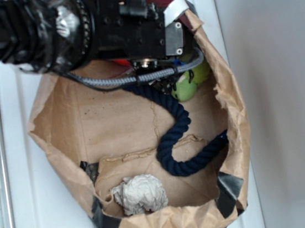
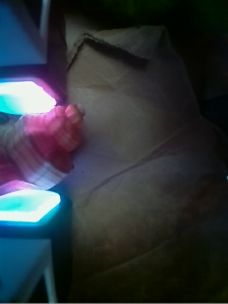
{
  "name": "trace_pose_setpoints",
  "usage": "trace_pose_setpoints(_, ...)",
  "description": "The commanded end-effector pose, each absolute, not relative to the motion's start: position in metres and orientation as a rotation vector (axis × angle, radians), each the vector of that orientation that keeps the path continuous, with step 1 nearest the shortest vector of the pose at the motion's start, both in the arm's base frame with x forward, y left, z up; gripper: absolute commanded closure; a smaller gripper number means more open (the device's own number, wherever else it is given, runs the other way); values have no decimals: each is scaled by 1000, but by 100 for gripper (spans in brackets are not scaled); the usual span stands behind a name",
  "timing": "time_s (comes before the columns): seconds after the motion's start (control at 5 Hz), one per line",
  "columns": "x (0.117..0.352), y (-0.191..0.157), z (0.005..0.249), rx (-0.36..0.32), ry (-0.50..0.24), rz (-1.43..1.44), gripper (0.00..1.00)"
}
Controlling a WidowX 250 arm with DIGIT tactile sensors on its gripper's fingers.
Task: Grab the shell.
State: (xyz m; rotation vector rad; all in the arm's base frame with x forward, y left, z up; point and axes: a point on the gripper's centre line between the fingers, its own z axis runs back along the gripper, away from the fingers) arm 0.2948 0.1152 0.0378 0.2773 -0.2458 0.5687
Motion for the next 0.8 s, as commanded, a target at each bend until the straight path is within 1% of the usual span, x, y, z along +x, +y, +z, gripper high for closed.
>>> trace_pose_setpoints(0.0,306,102,61,258,-292,527,100)
trace_pose_setpoints(0.2,304,99,84,197,-266,490,100)
trace_pose_setpoints(0.4,295,89,120,98,-223,429,100)
trace_pose_setpoints(0.6,281,63,149,33,-204,377,100)
